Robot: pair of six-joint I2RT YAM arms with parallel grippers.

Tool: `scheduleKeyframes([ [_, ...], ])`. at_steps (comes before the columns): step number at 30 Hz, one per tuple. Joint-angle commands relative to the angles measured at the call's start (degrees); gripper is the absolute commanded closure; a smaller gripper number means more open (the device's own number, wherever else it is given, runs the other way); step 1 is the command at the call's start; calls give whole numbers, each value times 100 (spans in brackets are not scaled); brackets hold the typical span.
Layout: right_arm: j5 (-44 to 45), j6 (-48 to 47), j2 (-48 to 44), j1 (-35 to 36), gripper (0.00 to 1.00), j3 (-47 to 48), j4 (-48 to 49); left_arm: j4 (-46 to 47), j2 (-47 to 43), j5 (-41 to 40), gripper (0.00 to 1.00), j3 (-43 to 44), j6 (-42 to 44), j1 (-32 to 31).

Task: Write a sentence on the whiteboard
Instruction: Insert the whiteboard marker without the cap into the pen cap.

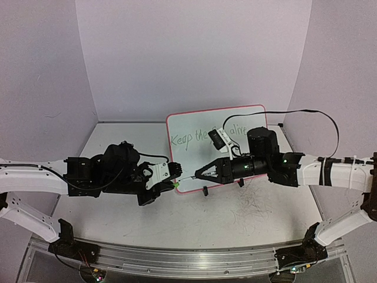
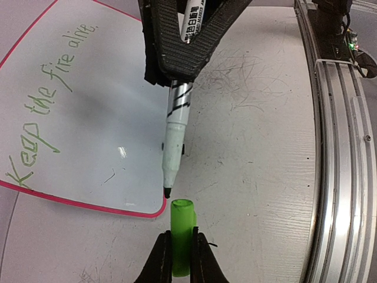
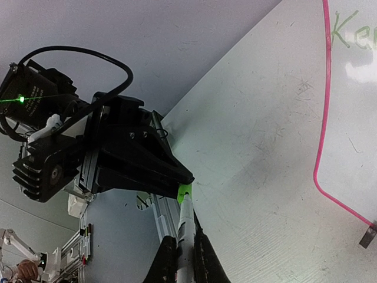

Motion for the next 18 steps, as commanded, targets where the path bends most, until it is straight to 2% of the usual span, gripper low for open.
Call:
scheduleKeyframes([
  [1,-81,-22,-147,23,100,-114,255,271,-162,20,100,-1,6,-21],
  [18,-59,-59,-309,35,100,-159,405,289,-84,42,100,11,23,-21],
])
